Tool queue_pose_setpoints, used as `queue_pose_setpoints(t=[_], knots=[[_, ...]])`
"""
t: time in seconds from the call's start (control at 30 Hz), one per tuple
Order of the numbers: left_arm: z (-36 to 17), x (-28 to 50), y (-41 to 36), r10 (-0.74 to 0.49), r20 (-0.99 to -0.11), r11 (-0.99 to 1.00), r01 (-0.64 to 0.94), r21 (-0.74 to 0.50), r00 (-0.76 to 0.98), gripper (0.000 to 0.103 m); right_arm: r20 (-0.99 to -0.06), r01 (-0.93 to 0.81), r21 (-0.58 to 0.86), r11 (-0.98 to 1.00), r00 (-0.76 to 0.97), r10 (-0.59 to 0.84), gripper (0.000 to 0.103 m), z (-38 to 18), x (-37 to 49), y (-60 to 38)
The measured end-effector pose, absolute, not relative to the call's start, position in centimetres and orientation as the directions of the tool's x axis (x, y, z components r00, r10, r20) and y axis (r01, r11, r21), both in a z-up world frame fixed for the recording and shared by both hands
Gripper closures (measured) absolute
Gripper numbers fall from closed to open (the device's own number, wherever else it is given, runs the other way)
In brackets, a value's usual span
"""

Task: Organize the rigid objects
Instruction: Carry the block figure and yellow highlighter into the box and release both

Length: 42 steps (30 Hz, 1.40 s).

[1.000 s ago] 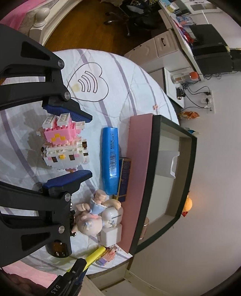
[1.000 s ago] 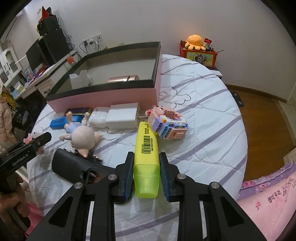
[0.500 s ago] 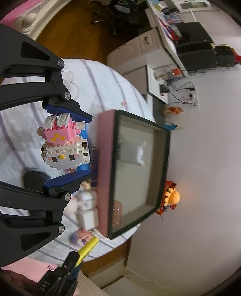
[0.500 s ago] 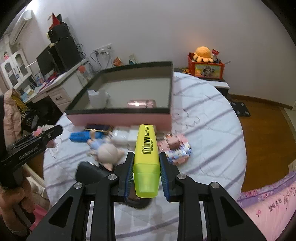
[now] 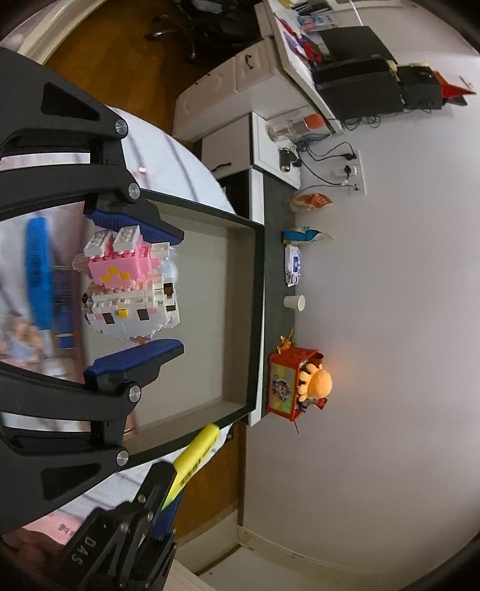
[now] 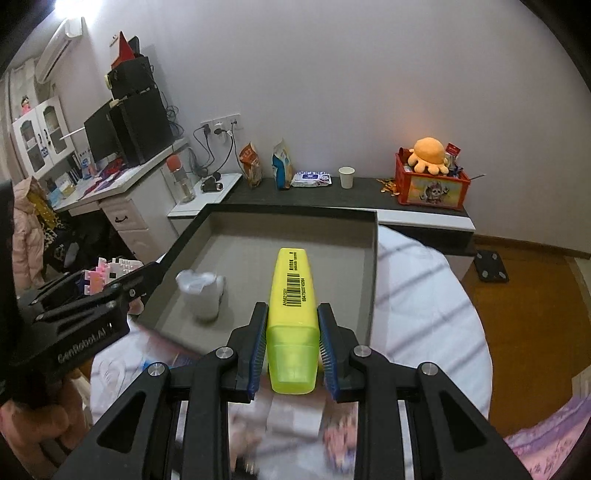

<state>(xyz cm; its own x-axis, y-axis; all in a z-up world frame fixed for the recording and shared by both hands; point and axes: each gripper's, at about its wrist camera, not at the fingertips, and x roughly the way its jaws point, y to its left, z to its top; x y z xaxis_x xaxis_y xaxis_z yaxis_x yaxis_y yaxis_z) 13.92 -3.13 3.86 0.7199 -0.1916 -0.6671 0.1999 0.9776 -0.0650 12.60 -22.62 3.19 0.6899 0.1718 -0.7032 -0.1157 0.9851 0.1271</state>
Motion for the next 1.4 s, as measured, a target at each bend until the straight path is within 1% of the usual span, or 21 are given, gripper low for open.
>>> queue_pose_setpoints(t=[0.3, 0.53, 0.63, 0.67, 0.7, 0.73, 0.77, 0.8, 0.87, 0.9, 0.93, 0.97, 1.03, 1.23, 1.4], knots=[[0.9, 20.9, -4.9, -0.163, -0.725, 0.981, 0.190, -0.045, 0.669, 0.049, -0.776, -0.100, 0.125, 0.987, 0.610, 0.160, 0.076, -0.6, 20.7, -22.2], [-1.8, 23.3, -5.7, -0.141, -0.771, 0.982, 0.186, -0.030, 0.621, 0.049, -0.820, -0.085, 0.106, 0.991, 0.556, 0.135, 0.076, -3.3, 23.2, -22.2], [-2.4, 23.4, -5.9, -0.123, -0.782, 0.984, 0.175, -0.017, 0.610, 0.047, -0.830, -0.078, 0.106, 0.991, 0.542, 0.131, 0.075, -3.9, 23.4, -22.2], [-2.5, 23.4, -5.9, -0.113, -0.785, 0.986, 0.169, -0.011, 0.609, 0.042, -0.833, -0.072, 0.102, 0.992, 0.539, 0.125, 0.075, -4.1, 23.4, -22.2], [-2.4, 23.4, -5.8, -0.105, -0.784, 0.987, 0.163, -0.005, 0.612, 0.030, -0.835, -0.068, 0.101, 0.993, 0.537, 0.121, 0.075, -4.1, 23.4, -22.3], [-2.3, 23.2, -5.8, -0.102, -0.779, 0.987, 0.159, -0.003, 0.618, 0.022, -0.836, -0.063, 0.103, 0.993, 0.536, 0.120, 0.074, -4.1, 23.4, -22.4], [-2.0, 22.9, -5.7, -0.100, -0.773, 0.988, 0.156, -0.001, 0.627, 0.013, -0.833, -0.061, 0.107, 0.992, 0.539, 0.123, 0.067, -4.0, 23.4, -22.4], [-1.7, 22.7, -5.5, -0.084, -0.763, 0.989, 0.145, 0.013, 0.641, 0.009, -0.832, -0.054, 0.106, 0.993, 0.543, 0.118, 0.063, -3.9, 23.3, -22.5], [-1.0, 22.4, -5.0, -0.073, -0.751, 0.991, 0.130, 0.018, 0.656, 0.006, -0.823, -0.036, 0.097, 0.995, 0.560, 0.100, 0.046, -3.4, 22.9, -22.9], [-0.5, 22.2, -4.7, -0.074, -0.746, 0.992, 0.123, 0.011, 0.662, 0.005, -0.814, -0.029, 0.102, 0.994, 0.572, 0.100, 0.041, -3.0, 22.7, -23.2], [0.0, 21.8, -4.3, -0.075, -0.738, 0.993, 0.115, 0.004, 0.671, 0.004, -0.807, -0.017, 0.103, 0.995, 0.583, 0.093, 0.030, -2.6, 22.4, -23.3], [0.4, 21.4, -3.9, -0.077, -0.729, 0.994, 0.111, -0.001, 0.680, 0.003, -0.797, -0.007, 0.101, 0.995, 0.597, 0.086, 0.023, -2.2, 22.1, -23.4], [1.5, 20.4, -3.2, -0.076, -0.708, 0.995, 0.101, -0.006, 0.702, 0.000, -0.769, -0.014, 0.115, 0.993, 0.631, 0.098, 0.023, -1.0, 20.9, -23.6], [4.2, 16.1, -1.4, -0.091, -0.662, 0.995, 0.090, -0.035, 0.744, 0.000, -0.723, -0.026, 0.111, 0.994, 0.684, 0.098, 0.022, 1.9, 16.5, -23.4], [4.4, 11.4, -0.3, -0.092, -0.663, 0.995, 0.087, -0.041, 0.743, 0.000, -0.696, -0.032, 0.117, 0.993, 0.711, 0.105, 0.017, 3.3, 12.2, -23.6]])
